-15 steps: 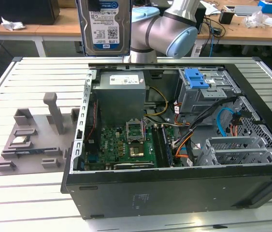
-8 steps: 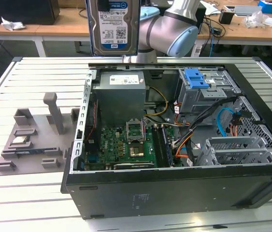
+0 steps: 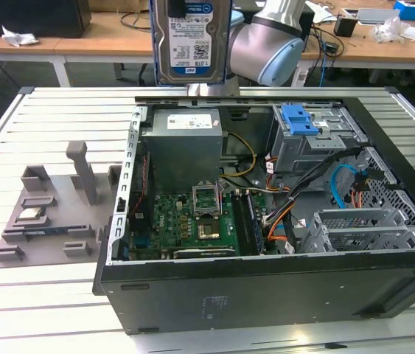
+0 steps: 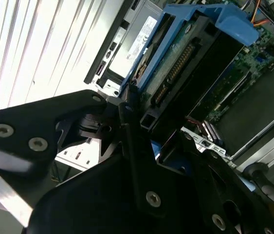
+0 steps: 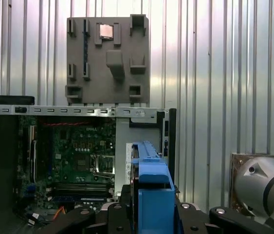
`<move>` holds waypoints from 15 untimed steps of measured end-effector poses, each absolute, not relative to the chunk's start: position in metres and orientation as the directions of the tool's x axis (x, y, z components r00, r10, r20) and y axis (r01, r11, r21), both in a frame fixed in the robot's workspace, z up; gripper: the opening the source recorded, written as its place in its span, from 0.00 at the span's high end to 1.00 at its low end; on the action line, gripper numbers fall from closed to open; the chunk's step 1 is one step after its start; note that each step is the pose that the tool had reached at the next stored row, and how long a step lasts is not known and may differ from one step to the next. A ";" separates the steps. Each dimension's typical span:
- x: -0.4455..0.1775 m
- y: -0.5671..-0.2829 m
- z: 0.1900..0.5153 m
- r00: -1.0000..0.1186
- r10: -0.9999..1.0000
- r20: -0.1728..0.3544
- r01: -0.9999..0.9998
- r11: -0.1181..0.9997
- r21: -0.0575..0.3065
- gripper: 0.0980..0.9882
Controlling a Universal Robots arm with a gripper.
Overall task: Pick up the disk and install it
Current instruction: 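Pick up the disk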
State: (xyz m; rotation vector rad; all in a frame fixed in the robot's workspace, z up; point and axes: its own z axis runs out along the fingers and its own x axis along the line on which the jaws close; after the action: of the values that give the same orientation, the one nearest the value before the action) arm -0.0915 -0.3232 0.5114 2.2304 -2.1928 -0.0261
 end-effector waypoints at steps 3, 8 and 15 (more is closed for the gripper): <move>-0.068 -0.323 0.511 0.017 -1.000 -0.002 -1.000 -0.017 0.021 0.70; -0.057 -0.323 0.511 0.017 -1.000 -0.002 -1.000 -0.017 0.021 0.70; -0.037 -0.323 0.511 0.017 -1.000 -0.002 -1.000 -0.017 0.021 0.70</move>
State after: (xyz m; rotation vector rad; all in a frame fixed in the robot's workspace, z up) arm -0.0373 -0.3231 0.5111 2.2304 -2.1931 -0.0262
